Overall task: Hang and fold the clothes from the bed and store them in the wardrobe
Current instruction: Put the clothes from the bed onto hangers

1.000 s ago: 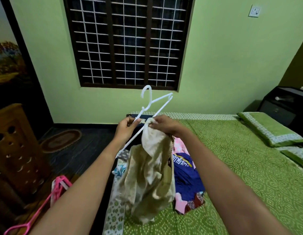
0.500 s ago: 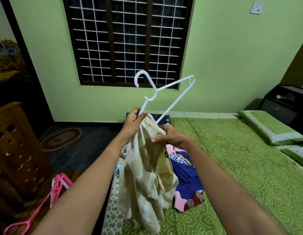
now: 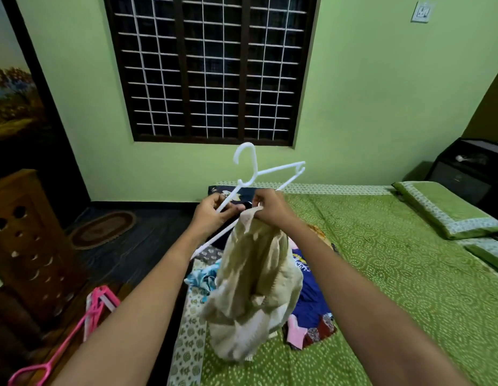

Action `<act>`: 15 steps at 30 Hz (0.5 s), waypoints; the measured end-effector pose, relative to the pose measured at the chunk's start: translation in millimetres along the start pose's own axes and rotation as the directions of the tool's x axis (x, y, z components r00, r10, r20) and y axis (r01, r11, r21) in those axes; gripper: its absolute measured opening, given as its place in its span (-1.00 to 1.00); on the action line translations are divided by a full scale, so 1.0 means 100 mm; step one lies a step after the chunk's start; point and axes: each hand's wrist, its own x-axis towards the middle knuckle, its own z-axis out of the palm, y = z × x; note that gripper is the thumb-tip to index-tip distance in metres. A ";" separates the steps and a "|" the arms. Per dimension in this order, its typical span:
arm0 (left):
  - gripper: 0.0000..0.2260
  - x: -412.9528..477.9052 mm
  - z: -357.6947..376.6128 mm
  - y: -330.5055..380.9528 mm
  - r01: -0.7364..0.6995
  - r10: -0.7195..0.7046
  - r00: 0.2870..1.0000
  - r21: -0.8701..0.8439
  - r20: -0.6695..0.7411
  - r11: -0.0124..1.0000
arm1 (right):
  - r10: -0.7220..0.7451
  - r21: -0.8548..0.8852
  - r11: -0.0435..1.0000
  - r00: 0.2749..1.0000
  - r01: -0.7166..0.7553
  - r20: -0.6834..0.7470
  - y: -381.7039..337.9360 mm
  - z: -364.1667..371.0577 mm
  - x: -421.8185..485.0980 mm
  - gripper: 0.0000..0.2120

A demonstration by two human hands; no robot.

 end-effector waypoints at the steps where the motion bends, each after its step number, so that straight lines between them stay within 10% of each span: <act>1: -0.73 -0.02 0.02 0.00 0.003 -0.003 1.000 -0.005 0.027 1.000 | -0.028 -0.007 1.000 0.999 0.028 -0.017 -0.06 0.03 -0.01 -0.87; 8: -0.71 -0.07 0.03 -0.06 0.005 -0.005 0.999 0.014 0.032 1.000 | -0.133 0.022 0.991 0.987 0.135 -0.089 0.00 0.06 -0.06 -0.85; 15: -0.70 -0.08 -0.03 0.07 0.081 -0.106 0.979 -0.145 -0.175 0.986 | -0.355 -0.463 0.831 0.935 0.308 -0.016 0.55 0.14 -0.31 -0.60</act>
